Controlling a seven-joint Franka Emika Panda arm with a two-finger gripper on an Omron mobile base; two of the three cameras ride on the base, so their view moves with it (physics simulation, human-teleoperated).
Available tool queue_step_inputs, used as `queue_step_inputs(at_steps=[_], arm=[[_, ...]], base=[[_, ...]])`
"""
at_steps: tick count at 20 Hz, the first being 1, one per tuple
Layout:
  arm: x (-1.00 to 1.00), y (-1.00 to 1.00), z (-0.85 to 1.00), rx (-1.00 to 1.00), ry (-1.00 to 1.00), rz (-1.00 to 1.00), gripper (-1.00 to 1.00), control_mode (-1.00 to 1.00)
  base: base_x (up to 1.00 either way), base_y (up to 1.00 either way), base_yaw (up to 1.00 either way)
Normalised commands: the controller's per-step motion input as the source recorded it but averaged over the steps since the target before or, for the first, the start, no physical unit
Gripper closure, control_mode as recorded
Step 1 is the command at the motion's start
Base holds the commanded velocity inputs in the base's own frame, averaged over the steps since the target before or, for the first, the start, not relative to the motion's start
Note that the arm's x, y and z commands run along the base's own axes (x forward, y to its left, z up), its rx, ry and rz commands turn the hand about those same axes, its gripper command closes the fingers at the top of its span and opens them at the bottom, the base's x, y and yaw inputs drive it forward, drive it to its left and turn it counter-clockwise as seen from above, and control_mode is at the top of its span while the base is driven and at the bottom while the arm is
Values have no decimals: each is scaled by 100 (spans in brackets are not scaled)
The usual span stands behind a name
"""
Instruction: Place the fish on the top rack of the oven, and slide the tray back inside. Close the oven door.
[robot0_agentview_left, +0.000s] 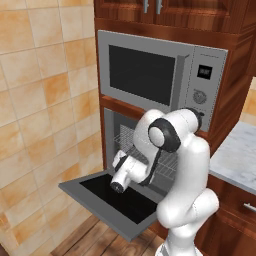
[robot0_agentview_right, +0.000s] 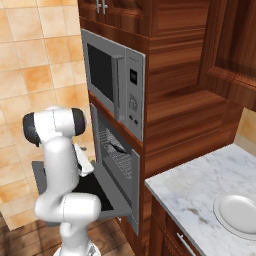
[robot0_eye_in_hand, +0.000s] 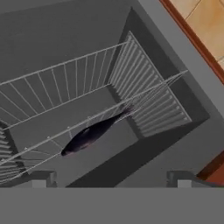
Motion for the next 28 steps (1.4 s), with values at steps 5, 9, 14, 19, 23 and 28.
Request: queue_step_inputs(at_steps=[5, 9, 14, 19, 23, 28], arm=[[-72, 74, 100, -2, -32, -1, -100, -100], [-75, 61, 100, 0, -31, -3, -100, -100], [-64, 48, 100, 0, -10, -7, -100, -100], [-73, 63, 87, 0, 0, -15, -100, -100], [-100, 50, 8, -2, -9, -20, -100, -100], [-100, 39, -30, -6, -15, -18, -100, -100]], base=[[0, 0, 0], [0, 0, 0], [0, 0, 0], [0, 0, 0], [0, 0, 0], [0, 0, 0]])
